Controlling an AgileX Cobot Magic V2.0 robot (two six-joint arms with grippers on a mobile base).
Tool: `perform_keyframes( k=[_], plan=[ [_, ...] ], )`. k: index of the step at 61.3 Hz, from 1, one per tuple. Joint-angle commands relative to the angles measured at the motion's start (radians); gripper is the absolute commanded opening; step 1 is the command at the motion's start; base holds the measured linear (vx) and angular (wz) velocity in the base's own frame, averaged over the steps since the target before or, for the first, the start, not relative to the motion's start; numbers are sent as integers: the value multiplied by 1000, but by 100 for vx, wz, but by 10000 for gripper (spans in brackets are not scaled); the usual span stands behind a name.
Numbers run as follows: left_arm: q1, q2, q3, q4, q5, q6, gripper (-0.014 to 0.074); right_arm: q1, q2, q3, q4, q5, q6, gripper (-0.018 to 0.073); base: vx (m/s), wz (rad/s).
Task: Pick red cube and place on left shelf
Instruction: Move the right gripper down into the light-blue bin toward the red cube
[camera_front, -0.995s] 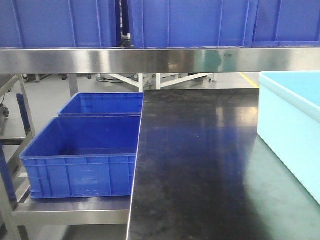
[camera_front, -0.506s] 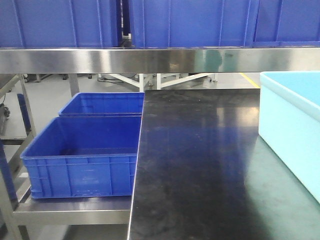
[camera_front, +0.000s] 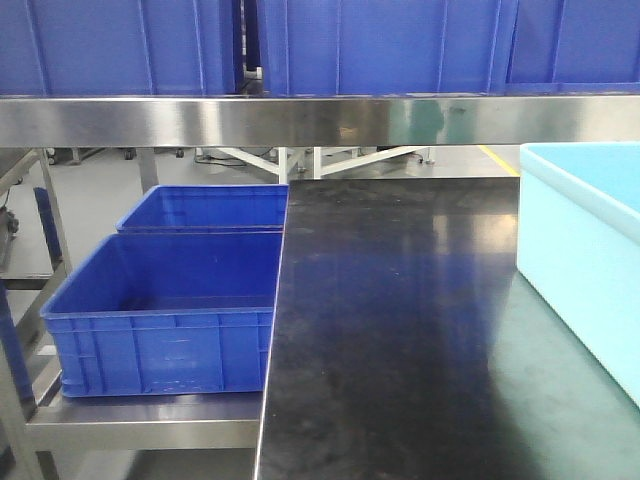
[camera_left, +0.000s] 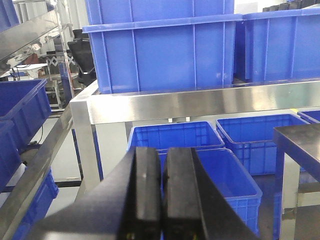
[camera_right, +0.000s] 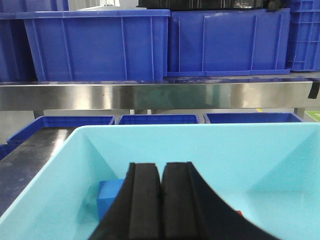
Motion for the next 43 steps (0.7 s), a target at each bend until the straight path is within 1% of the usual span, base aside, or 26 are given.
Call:
perform_keyframes(
  k=[1, 7, 14, 25, 35, 43],
  plan=[
    [-4, 8, 22, -6, -84, 1, 106, -7, -18, -25, -10, -67, -3, 48, 0, 0],
    [-4, 8, 22, -6, -84, 1, 106, -7, -10, -27, -10, -72, -3, 48, 2, 10],
    [-4, 8, 22, -6, -84, 1, 106, -7, 47, -65, -10, -56, -3, 48, 0, 3],
    [-4, 8, 22, -6, -84, 1, 106, -7, 223, -214, -10, 0, -3, 48, -1, -6],
    [-4, 8, 22, -6, -84, 1, 106, -7, 386, -363, -10, 6, -3, 48, 0, 0],
    [-4, 8, 22, -6, -84, 1, 106, -7, 503, -450, -10, 26, -3, 48, 0, 0]
  ],
)
